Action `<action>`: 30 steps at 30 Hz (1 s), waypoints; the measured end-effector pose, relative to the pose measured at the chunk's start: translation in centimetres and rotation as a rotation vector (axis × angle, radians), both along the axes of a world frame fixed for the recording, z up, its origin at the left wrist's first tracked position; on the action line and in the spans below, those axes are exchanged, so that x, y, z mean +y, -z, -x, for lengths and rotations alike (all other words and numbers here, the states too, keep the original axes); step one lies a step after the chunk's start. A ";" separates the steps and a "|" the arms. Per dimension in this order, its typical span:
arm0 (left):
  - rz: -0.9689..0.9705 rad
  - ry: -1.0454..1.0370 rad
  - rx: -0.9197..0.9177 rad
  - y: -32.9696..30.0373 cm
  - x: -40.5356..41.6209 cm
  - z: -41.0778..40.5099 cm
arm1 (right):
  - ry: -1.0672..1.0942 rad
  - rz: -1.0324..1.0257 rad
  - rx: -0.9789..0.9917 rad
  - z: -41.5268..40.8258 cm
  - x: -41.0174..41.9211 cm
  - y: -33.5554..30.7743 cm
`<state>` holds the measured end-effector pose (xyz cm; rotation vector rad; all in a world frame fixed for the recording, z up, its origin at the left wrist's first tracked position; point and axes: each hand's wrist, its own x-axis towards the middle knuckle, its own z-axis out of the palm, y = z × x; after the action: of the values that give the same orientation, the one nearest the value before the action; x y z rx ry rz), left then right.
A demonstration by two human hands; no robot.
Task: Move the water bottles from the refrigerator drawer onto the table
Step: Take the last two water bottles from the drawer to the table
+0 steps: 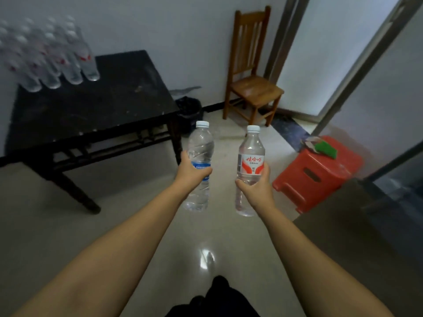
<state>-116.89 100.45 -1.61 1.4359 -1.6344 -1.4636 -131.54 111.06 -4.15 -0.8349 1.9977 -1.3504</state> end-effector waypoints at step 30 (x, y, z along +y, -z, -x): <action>-0.035 -0.546 -0.048 0.6 -25.1 -24.5 | -0.561 0.107 0.000 -21.5 -34.2 -1.0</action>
<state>-92.39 75.33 -2.26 1.7685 -1.1143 -1.1493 -110.08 76.82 -3.20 -1.3211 1.5298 -1.1242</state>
